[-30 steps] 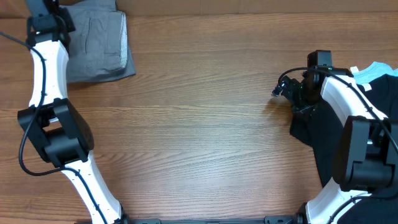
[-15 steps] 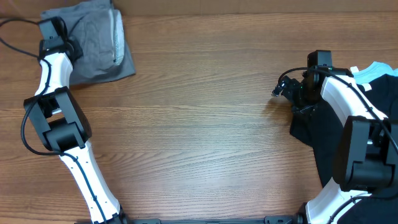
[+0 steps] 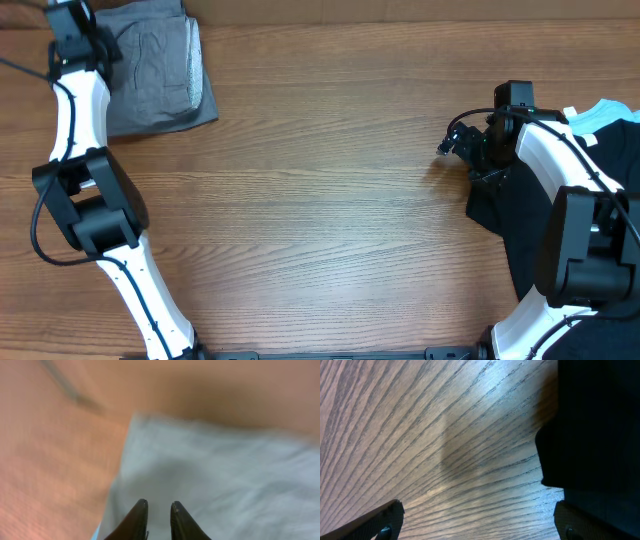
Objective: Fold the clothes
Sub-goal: 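Lower the grey pants onto the jeans and press them flat with left gripper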
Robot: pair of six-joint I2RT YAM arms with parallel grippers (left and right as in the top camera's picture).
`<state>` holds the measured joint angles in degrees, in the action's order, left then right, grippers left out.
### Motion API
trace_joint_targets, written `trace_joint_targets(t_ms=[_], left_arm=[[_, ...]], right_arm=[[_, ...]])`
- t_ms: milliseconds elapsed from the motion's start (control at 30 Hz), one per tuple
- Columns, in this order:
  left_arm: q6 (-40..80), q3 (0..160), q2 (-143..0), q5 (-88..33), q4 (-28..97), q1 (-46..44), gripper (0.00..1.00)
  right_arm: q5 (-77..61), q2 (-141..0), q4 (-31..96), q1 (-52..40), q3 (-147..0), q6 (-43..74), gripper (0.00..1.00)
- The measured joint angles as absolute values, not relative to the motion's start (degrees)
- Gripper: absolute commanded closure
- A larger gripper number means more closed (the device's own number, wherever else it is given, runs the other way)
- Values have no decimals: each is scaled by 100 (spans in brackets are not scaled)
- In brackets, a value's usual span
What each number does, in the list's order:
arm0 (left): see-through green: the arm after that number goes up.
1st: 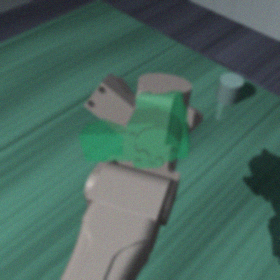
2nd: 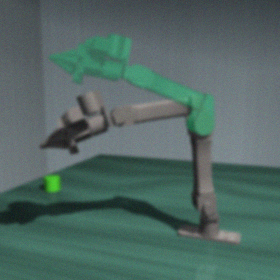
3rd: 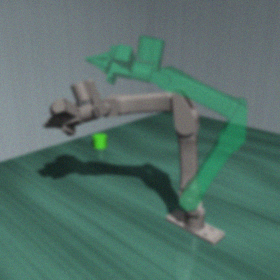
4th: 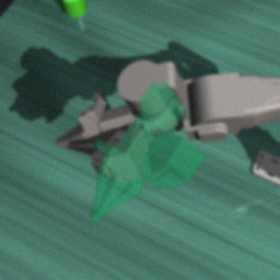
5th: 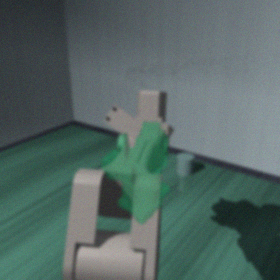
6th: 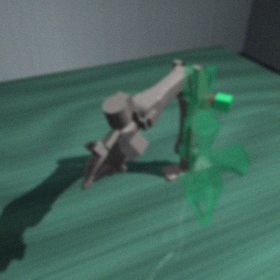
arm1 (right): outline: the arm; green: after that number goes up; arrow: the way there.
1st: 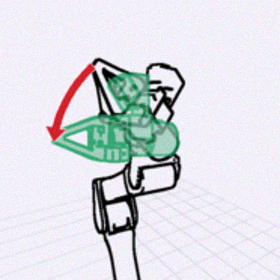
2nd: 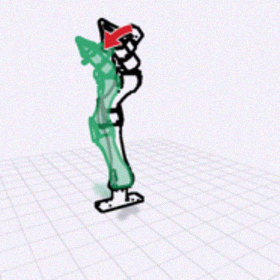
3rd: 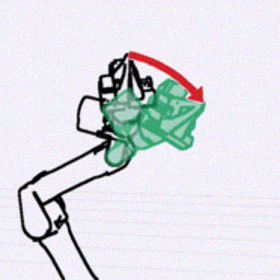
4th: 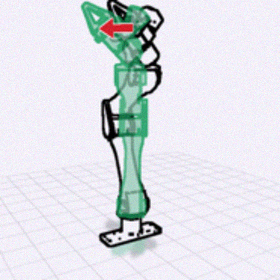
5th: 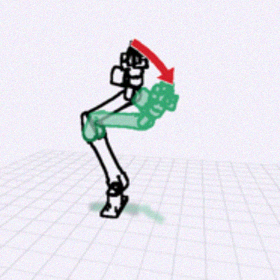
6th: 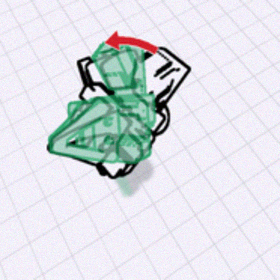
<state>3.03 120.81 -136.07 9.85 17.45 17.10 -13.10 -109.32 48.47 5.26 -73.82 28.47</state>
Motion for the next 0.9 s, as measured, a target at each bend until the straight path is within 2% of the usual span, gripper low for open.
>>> trace_joint_targets(t_ms=[67, 167, 667, 767, 800, 833, 867, 900], left_arm=[[320, 12178, -13426, 987, 1640, 1555, 76], [360, 12265, -13301, 982, 1494, 1326, 84], [596, 12272, -14654, 274, 1219, 1046, 80], [607, 12274, -14700, 252, 1219, 1028, 89], [613, 12285, -14689, 252, 1240, 1020, 89], [609, 12300, -14689, 244, 1262, 1020, 80], [611, 12311, -14689, 235, 1273, 1020, 64], [631, 12328, -14680, 235, 1297, 1020, 67]], right_arm=[[-1313, -10932, 4847, 526, -7384, 2845, 0], [-1308, -10934, 4847, 526, -7382, 2845, 0], [-1310, -10932, 4849, 526, -7382, 2845, 0], [-1308, -10934, 4849, 526, -7382, 2847, 0], [-1310, -10932, 4849, 526, -7382, 2845, 0], [-1310, -10932, 4847, 526, -7382, 2845, 0], [-1310, -10934, 4847, 526, -7382, 2845, 0], [-1308, -10934, 4847, 526, -7382, 2842, 0]])
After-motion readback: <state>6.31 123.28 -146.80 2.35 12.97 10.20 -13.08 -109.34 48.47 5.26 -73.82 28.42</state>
